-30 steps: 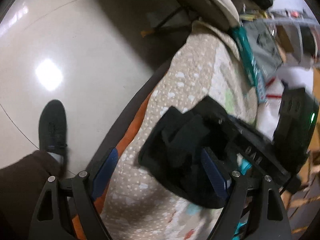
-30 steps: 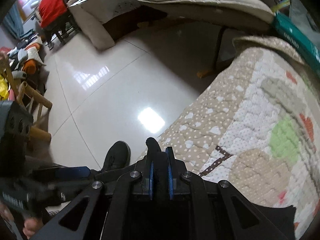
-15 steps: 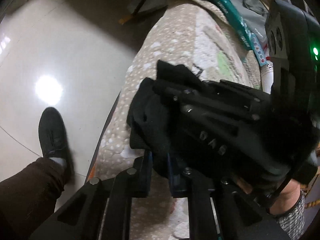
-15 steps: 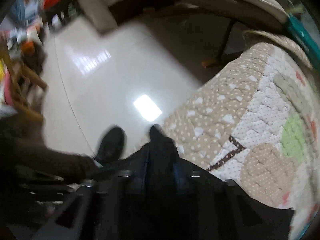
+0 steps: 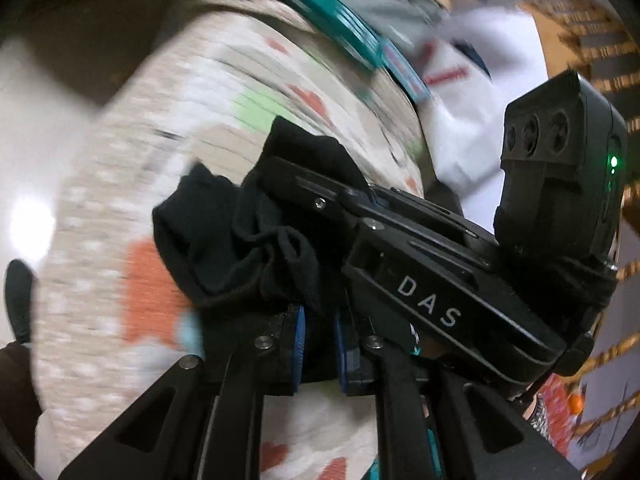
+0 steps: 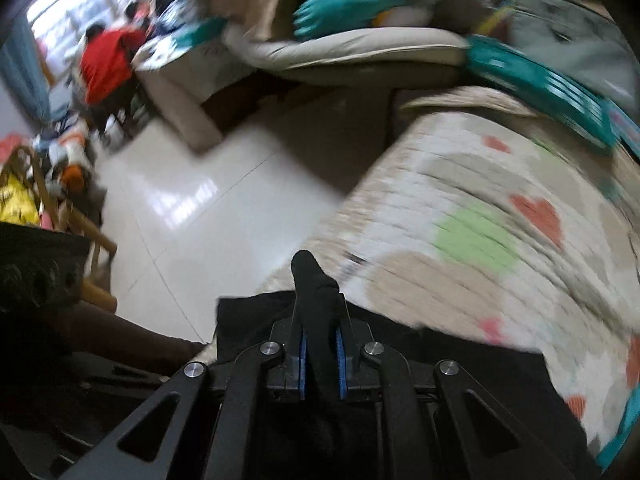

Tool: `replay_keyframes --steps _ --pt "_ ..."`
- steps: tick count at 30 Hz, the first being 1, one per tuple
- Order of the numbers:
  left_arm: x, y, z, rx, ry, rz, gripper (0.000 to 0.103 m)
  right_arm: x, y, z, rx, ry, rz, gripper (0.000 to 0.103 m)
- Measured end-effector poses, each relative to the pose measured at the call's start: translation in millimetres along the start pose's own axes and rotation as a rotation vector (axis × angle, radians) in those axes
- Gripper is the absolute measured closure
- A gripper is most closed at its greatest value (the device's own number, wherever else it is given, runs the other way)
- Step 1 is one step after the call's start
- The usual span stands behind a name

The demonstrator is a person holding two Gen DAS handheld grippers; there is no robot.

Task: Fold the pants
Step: 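Lower the folded pants onto the quilt and open both grippers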

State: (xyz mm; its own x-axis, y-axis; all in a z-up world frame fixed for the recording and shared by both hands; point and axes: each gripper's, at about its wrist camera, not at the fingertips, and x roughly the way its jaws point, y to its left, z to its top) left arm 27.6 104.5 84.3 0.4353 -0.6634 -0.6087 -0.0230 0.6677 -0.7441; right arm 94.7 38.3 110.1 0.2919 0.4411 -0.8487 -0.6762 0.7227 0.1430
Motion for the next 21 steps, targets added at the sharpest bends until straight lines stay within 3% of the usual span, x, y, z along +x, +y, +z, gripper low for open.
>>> replay_keyframes --steps 6,8,10,12,14,16,17,21 --pt "92.4 -50.8 -31.6 0.104 0.172 0.059 0.089 -40.0 -100.1 -71.0 0.233 -0.025 -0.073 0.089" --pt "101.3 -57.6 -41.4 0.126 0.210 0.059 0.085 -44.4 -139.9 -102.3 0.342 -0.003 -0.177 0.072" --pt "101.6 -64.0 -51.8 0.171 0.259 0.038 0.083 -54.0 -174.0 -127.6 0.448 -0.017 -0.273 0.041" --pt "92.1 -64.5 -58.2 0.205 0.272 0.030 0.076 -68.7 -206.6 -149.5 0.581 -0.046 -0.318 0.038" --pt "76.1 -59.2 -57.6 0.218 0.248 0.026 0.066 -86.1 -233.5 -163.0 0.733 -0.112 -0.297 0.040" --pt "57.4 -47.4 -49.6 0.201 0.188 0.043 0.059 -100.2 -237.3 -164.4 0.803 -0.203 -0.205 0.042" --pt "49.9 -40.2 -44.3 0.183 0.156 0.064 0.055 -102.9 -232.1 -159.9 0.795 -0.220 -0.180 0.042" --pt "34.3 -9.6 -24.5 0.129 0.073 0.157 0.054 -102.6 -186.5 -130.1 0.617 -0.254 -0.092 0.043"
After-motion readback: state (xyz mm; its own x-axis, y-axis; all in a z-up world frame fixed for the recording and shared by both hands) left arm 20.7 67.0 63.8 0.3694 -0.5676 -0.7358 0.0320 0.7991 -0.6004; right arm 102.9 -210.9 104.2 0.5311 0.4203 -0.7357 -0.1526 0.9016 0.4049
